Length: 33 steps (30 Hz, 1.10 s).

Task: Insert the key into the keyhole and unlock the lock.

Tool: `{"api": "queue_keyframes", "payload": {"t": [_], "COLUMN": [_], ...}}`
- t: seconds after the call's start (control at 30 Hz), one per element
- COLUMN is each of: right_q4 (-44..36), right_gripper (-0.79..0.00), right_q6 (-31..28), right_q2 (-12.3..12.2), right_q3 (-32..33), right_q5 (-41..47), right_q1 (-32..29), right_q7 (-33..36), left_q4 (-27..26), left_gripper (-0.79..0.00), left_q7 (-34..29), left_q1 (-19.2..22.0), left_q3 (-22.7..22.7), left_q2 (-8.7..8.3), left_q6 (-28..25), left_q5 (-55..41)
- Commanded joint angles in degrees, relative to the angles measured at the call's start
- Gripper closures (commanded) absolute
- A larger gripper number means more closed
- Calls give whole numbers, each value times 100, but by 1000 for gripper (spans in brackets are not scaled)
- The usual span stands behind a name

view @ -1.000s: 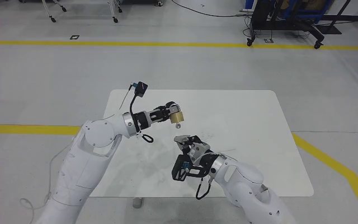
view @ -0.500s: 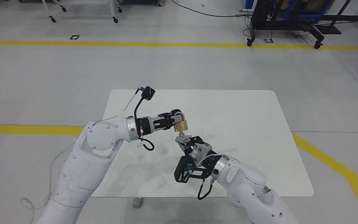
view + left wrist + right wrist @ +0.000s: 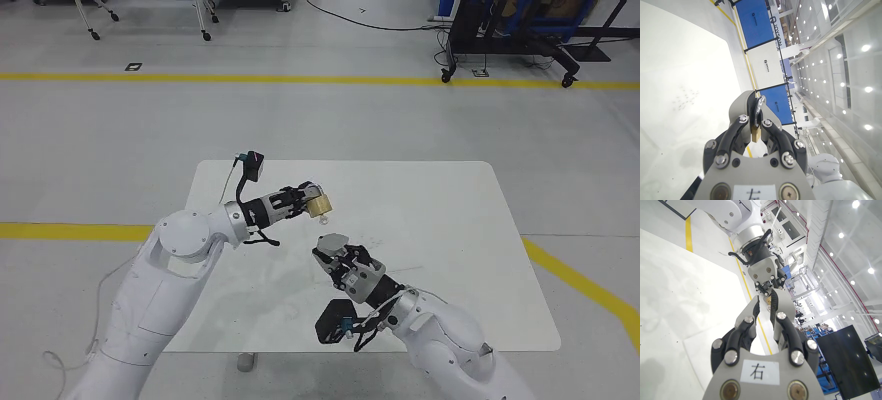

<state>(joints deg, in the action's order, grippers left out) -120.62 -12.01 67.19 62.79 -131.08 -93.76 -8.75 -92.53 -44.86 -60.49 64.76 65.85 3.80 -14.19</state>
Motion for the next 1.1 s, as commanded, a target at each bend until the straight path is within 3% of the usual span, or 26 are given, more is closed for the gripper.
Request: {"api": "queue_keyframes", "payload": {"t": [0.0,0.23,0.37,0.67,0.77,0.97,1.07], "right_q4": [71,225,299,361,354,359,379], "right_gripper": [-329,-265,-157,-172,-142,0,0], "right_q6": [11,131,130,223,274,392,420], "right_q2": [12,61,81,124,132,158,175], "right_q3": [-16,-120,-192,-286,-304,-304,-241], "right_q5": [35,0,-50,16,-4,210,559], "right_q1": [76,275,371,462,449,406,396], "right_q7": [107,541,673,884,938,1055,1099], "left_q4": [-29,-27,-38,-74,-93,-115,-121], "left_gripper": [0,0,0,0,0,0,0], "left_q7": [-15,-59,-56,-92,-110,-135,-153], "left_q1": [-3,9,3,-37,-40,-18,-9], "left_q3": [-25,-18,-7,37,31,10,-8], "left_q2": [1,1,-1,-13,-13,-12,-10], "left_q6": [-46,-107,-133,-213,-240,-270,-316], "left_q5": [45,35,48,87,91,134,154]}}
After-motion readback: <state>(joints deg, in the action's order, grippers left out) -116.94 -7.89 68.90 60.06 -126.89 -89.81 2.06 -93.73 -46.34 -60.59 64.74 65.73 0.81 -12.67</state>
